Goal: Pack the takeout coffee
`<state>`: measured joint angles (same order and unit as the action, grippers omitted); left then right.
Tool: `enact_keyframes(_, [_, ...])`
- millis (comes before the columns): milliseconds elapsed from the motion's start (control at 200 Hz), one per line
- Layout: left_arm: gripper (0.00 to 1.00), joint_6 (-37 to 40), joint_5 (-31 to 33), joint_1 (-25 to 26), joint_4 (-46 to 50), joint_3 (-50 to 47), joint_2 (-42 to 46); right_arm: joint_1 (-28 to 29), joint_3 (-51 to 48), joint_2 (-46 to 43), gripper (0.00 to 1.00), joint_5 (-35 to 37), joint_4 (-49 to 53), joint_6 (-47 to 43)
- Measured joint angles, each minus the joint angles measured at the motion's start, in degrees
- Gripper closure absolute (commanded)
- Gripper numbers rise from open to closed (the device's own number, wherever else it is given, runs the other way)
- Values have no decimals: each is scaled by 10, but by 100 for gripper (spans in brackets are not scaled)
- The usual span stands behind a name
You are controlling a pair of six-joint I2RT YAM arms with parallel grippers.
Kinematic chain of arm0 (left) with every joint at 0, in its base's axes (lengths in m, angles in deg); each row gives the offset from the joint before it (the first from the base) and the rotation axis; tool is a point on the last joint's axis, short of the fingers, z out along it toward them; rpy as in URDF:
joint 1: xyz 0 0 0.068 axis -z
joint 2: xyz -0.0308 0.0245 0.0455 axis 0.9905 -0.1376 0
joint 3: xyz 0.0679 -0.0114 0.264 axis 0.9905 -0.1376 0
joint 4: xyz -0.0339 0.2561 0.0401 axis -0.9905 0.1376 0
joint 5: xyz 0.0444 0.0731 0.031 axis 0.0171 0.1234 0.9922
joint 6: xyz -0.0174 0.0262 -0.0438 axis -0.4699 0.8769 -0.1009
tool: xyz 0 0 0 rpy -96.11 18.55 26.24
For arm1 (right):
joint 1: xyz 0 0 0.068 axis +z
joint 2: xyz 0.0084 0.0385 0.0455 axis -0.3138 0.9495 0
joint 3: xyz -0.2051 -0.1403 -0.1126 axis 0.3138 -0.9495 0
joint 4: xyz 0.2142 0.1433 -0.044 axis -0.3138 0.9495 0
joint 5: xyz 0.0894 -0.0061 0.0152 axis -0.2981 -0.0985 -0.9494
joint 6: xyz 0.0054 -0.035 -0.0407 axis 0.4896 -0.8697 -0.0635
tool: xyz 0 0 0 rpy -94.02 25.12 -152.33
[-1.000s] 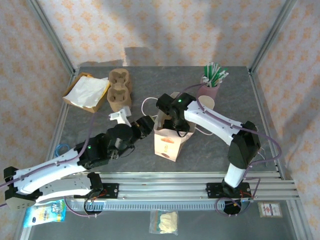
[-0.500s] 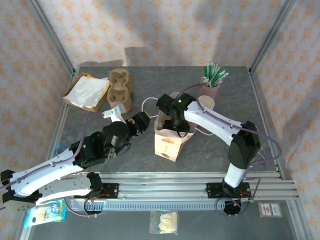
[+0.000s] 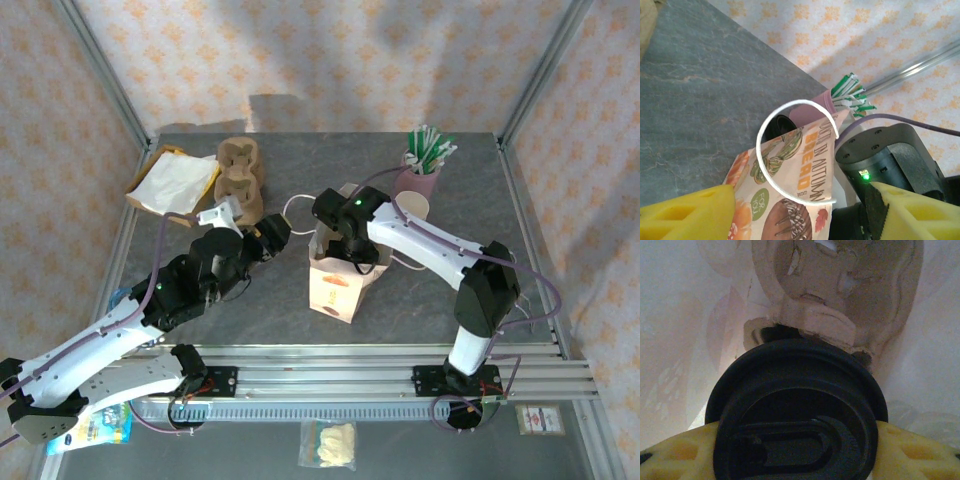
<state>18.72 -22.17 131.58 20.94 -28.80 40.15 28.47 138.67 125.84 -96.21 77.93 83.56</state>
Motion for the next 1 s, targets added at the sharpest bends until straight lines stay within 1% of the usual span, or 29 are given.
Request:
enact_keyframes(215, [30, 0, -14, -8, -1, -1, 0, 0, -3, 2, 61, 0, 0, -8])
enact_keyframes(1001, [30, 0, -26, -16, -5, -17, 2, 1, -16, 13, 60, -1, -11, -23])
